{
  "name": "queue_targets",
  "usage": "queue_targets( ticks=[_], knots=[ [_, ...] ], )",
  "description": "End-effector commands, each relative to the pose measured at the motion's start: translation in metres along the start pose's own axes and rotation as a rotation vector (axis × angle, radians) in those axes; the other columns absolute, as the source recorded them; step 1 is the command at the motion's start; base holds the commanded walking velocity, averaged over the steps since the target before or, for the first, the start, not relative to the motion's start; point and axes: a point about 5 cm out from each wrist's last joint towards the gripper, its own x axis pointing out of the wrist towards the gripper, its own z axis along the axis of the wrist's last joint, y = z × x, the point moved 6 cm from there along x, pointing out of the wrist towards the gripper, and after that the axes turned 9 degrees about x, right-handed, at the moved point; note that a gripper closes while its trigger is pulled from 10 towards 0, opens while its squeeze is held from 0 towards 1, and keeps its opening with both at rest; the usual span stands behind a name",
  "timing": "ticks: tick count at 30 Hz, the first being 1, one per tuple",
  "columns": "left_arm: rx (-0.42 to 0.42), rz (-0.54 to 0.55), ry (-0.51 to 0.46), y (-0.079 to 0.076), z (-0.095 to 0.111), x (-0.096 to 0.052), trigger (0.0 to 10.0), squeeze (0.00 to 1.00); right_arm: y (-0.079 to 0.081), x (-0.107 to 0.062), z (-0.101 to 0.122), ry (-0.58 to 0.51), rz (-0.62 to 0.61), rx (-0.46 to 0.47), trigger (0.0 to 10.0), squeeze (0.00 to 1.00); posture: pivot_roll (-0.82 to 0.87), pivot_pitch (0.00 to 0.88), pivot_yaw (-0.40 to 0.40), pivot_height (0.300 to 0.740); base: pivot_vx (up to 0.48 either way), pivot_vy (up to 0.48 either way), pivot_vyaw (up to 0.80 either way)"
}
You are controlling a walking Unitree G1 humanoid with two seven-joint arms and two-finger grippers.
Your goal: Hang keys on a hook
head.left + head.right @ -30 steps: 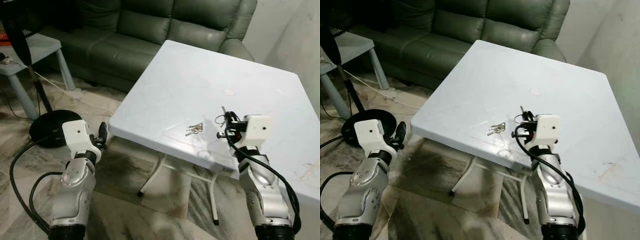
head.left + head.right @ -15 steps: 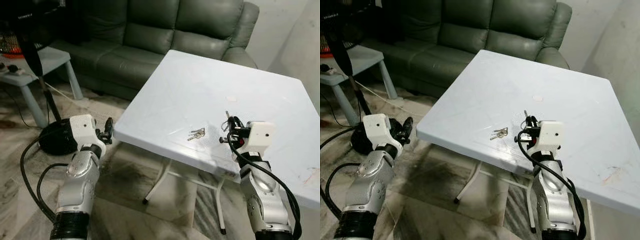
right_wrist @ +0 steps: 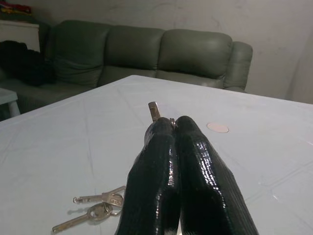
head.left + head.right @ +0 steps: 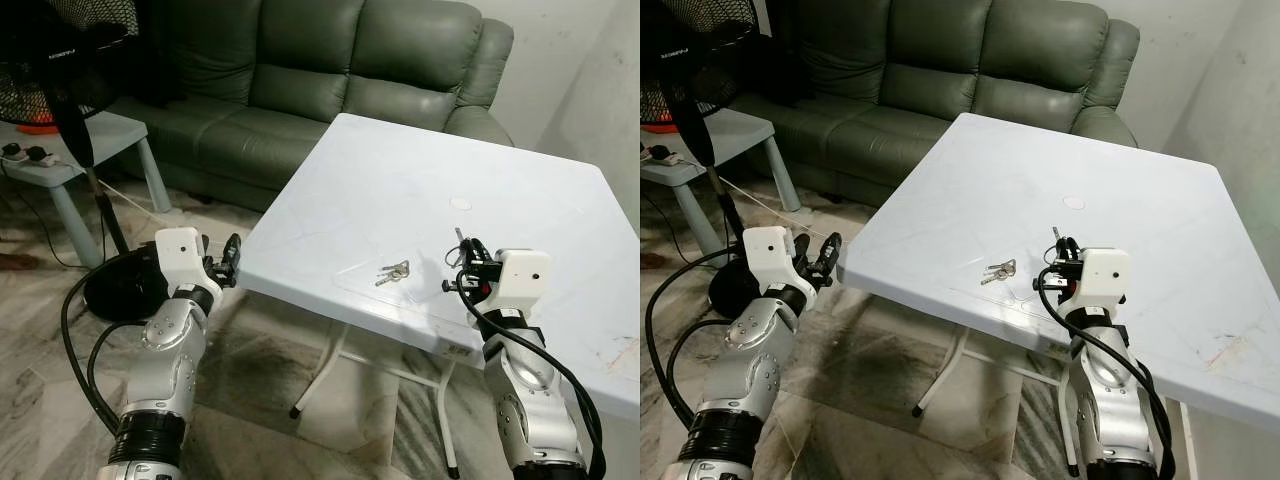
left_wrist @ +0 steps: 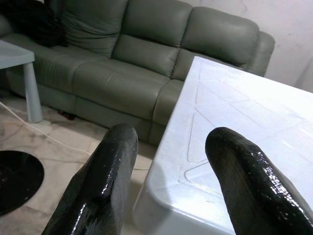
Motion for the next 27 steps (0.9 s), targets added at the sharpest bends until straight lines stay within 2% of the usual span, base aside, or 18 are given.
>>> queue_targets(
  ticks=[1, 5, 16, 27],
  knots=[
    [0.006, -0.027, -0.007, -0.005, 0.001, 0.001, 10.0, 0.0, -0.003, 0.001, -0.001, 0.004, -0.008, -0.01, 10.0, 0.0, 0.01, 0.0, -0.051, 0.74, 0.0, 0.0, 0.0],
    [-0.009, -0.041, -0.002, -0.007, -0.001, 0.0, 10.0, 0.0, -0.002, 0.004, -0.005, 0.028, -0.017, -0.007, 10.0, 0.0, 0.01, 0.0, -0.05, 0.74, 0.0, 0.0, 0.0],
    [-0.023, -0.046, 0.006, -0.01, -0.004, 0.002, 10.0, 0.0, 0.001, 0.009, -0.011, 0.053, -0.013, 0.006, 10.0, 0.0, 0.01, 0.0, -0.042, 0.74, 0.0, 0.0, -0.75],
    [-0.055, 0.011, -0.003, 0.003, 0.001, 0.004, 10.0, 0.0, 0.002, 0.008, -0.013, 0.05, -0.041, 0.029, 10.0, 0.0, 0.02, 0.0, -0.044, 0.74, 0.0, 0.0, -0.76]
  ],
)
